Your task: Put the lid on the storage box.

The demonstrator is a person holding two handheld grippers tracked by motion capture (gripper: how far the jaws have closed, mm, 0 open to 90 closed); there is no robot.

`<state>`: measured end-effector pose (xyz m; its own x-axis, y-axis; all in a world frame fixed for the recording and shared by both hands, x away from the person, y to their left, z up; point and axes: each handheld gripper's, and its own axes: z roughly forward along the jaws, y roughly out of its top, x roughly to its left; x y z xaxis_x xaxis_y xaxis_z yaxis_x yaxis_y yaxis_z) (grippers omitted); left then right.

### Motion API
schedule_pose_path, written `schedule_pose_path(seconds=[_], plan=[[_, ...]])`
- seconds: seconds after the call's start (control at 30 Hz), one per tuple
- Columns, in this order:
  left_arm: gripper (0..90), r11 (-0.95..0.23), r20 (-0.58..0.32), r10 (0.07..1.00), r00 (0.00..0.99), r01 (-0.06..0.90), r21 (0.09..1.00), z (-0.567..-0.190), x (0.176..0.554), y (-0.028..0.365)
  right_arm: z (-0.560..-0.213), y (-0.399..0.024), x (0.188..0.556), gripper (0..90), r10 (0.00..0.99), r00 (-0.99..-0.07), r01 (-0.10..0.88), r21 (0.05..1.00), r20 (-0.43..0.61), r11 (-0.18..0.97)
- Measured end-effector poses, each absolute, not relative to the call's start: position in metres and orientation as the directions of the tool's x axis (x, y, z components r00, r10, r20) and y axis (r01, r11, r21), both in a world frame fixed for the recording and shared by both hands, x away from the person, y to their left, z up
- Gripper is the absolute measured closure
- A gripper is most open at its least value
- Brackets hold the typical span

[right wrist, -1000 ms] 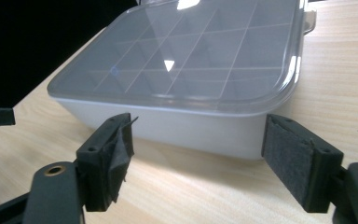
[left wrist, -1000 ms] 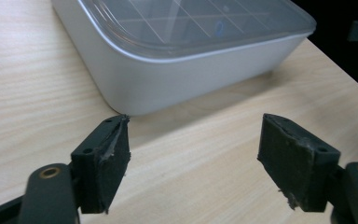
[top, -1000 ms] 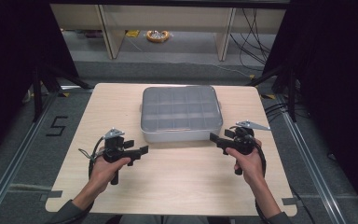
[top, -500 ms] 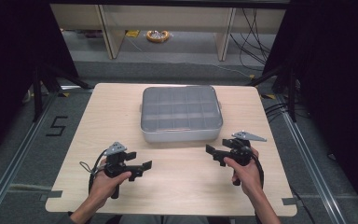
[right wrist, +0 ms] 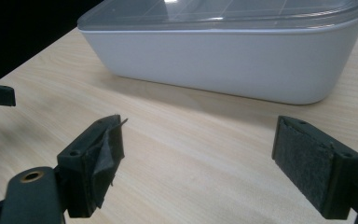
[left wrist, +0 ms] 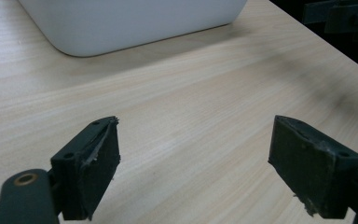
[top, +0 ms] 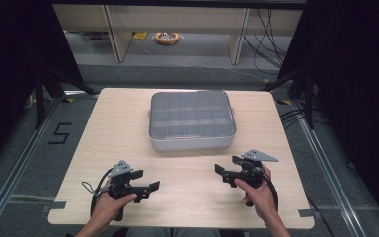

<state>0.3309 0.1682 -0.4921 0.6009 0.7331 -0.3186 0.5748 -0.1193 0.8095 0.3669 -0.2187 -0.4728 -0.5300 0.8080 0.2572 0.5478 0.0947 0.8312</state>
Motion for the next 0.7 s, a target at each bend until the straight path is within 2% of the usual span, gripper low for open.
schedule_pose_path(seconds=[0.13, 0.17, 0.23, 0.33, 0.37, 0.43, 0.47, 0.6, 0.7], plan=[[15.6, -0.126, -0.313, 0.733, 0.604, 0.572, 0.810, -0.493, 0.326, 0.168, -0.474, -0.218, 0.360, 19.3, 0.805, -0.543, 0.539, 0.835, 0.241, 0.113], [15.6, -0.128, -0.310, 0.733, 0.605, 0.570, 0.811, -0.494, 0.325, 0.168, -0.473, -0.216, 0.355, 19.3, 0.809, -0.522, 0.566, 0.820, 0.270, 0.091], [15.6, -0.140, -0.306, 0.731, 0.610, 0.573, 0.808, -0.494, 0.323, 0.169, -0.474, -0.218, 0.357, 19.1, 0.803, -0.548, 0.536, 0.835, 0.234, 0.123], [15.7, -0.129, -0.317, 0.728, 0.607, 0.576, 0.807, -0.495, 0.318, 0.170, -0.474, -0.216, 0.348, 19.1, 0.811, -0.521, 0.575, 0.812, 0.267, 0.102], [15.7, -0.131, -0.317, 0.729, 0.606, 0.578, 0.805, -0.496, 0.317, 0.170, -0.474, -0.218, 0.347, 19.1, 0.808, -0.545, 0.546, 0.826, 0.223, 0.140], [15.7, -0.131, -0.313, 0.733, 0.604, 0.577, 0.806, -0.496, 0.315, 0.170, -0.473, -0.215, 0.340, 19.1, 0.806, -0.526, 0.584, 0.805, 0.271, 0.110], [15.7, -0.135, -0.314, 0.725, 0.613, 0.574, 0.807, -0.497, 0.314, 0.170, -0.475, -0.216, 0.340, 19.1, 0.797, -0.550, 0.566, 0.813, 0.249, 0.136], [15.7, -0.150, -0.305, 0.726, 0.616, 0.575, 0.804, -0.497, 0.308, 0.169, -0.474, -0.214, 0.332, 19.2, 0.797, -0.538, 0.595, 0.793, 0.275, 0.128], [15.7, -0.158, -0.298, 0.724, 0.622, 0.570, 0.806, -0.496, 0.304, 0.168, -0.476, -0.216, 0.330, 18.9, 0.786, -0.566, 0.573, 0.804, 0.250, 0.158]])
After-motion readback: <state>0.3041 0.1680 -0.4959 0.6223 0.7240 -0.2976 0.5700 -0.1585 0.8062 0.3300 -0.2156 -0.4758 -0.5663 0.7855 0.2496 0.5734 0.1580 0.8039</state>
